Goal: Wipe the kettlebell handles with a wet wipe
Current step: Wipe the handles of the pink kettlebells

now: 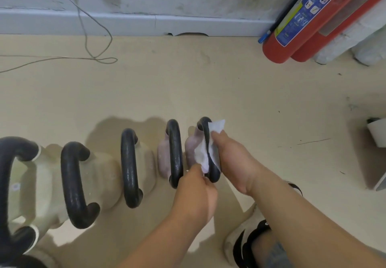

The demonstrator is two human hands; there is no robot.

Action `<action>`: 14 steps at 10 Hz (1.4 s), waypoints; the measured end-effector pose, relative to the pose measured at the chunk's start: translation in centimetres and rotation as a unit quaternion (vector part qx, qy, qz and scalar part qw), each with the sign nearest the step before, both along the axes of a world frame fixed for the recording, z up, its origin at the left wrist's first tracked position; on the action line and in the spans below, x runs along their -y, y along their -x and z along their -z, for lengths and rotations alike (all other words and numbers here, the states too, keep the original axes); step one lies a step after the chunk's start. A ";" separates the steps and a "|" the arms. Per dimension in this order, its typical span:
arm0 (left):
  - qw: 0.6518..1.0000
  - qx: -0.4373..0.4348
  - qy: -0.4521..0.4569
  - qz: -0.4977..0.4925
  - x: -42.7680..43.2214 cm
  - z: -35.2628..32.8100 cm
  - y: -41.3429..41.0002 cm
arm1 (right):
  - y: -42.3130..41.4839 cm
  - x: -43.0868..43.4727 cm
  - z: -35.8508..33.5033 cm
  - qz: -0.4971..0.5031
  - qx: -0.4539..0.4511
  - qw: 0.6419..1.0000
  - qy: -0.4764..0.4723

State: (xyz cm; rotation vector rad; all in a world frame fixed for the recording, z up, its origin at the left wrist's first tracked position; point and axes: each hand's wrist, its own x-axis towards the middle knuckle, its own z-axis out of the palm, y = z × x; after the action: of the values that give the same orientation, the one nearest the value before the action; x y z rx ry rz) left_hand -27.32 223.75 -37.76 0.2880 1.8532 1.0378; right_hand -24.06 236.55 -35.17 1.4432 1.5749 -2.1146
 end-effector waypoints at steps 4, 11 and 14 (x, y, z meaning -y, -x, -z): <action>0.976 -0.197 -0.063 0.073 0.7 -0.2 -1.2 | 1.7 0.0 0.4 -0.244 0.034 0.917 -0.312; 0.984 -0.138 -0.109 0.010 0.8 -0.6 -1.7 | -0.2 0.1 1.7 -0.312 -0.002 0.856 -0.412; 0.993 -0.030 -0.109 0.022 -0.1 0.0 -1.9 | 1.9 -4.2 1.2 -0.430 0.028 0.800 -0.417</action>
State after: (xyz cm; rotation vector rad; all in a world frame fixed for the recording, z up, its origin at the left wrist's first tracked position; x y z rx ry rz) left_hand -25.45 223.89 -37.80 0.4921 1.7791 1.2139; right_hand -25.92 240.76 -36.34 0.5860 2.5982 -0.8561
